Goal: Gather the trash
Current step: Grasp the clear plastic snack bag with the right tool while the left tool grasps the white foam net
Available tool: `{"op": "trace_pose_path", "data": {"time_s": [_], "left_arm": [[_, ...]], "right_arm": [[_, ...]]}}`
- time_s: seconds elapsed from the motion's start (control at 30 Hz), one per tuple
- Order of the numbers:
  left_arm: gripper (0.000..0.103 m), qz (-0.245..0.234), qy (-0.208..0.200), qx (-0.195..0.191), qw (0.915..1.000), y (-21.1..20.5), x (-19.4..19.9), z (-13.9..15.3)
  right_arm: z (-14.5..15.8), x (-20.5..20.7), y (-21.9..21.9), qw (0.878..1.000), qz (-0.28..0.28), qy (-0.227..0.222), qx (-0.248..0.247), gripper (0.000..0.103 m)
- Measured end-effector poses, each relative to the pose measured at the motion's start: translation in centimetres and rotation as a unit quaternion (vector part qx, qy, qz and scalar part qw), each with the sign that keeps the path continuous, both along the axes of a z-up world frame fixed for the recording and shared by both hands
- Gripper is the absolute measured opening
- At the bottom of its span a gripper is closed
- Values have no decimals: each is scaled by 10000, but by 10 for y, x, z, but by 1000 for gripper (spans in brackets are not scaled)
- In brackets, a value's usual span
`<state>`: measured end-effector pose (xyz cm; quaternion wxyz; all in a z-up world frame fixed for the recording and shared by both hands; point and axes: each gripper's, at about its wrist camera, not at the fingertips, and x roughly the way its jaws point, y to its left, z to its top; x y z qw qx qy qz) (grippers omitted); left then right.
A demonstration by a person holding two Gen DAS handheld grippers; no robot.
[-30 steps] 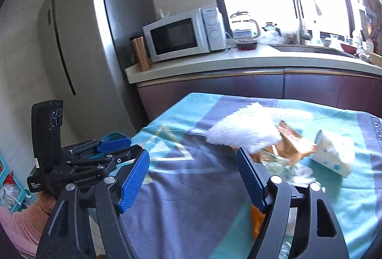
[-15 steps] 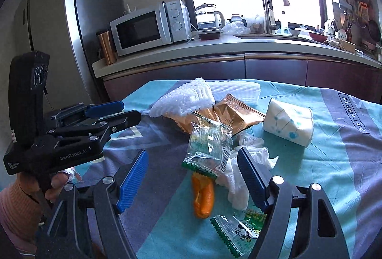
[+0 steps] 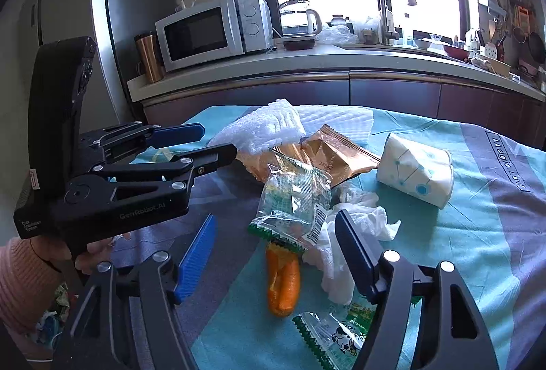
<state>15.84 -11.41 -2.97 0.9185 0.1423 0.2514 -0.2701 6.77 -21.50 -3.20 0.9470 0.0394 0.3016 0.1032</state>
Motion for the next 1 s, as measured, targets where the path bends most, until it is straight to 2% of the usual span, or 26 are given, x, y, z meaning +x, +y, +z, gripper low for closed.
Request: {"op": "trace_pose_path", "data": {"time_s": [0.13,0.2,0.27,0.4,0.47,0.63,0.67,0.7,1.0], "left_arm": [[43,-109,118,11,9999,-2,5,-4],[33,-158,229,14,9996,-2,8,-6],[27,-191,273,10,9994,-3,9,-7],[8,-264,358,-15,9990,-5,10,-9],[3,-262,373,-13,9990,-6,9,-10],[1,-220,323,-61,9992,-5,5,-8],[1,-218,317,-78,9992,-4,4,-8],[1,-210,314,-97,9992,-3,3,-8],[3,-241,249,-257,9991,9,-8,-1]], "right_arm": [[-2,2,0,10000,-4,36,-46,61],[-2,2,0,10000,-8,47,-57,58],[-1,1,0,10000,-25,36,-66,57],[-2,5,-2,10000,-10,80,-52,46],[-3,7,-3,9999,-2,117,15,44],[-2,6,-9,9998,-45,91,153,39],[-1,6,-9,9998,-48,82,167,32],[-1,6,-10,9997,-17,113,202,17],[2,0,-14,9994,28,89,330,8]]}}
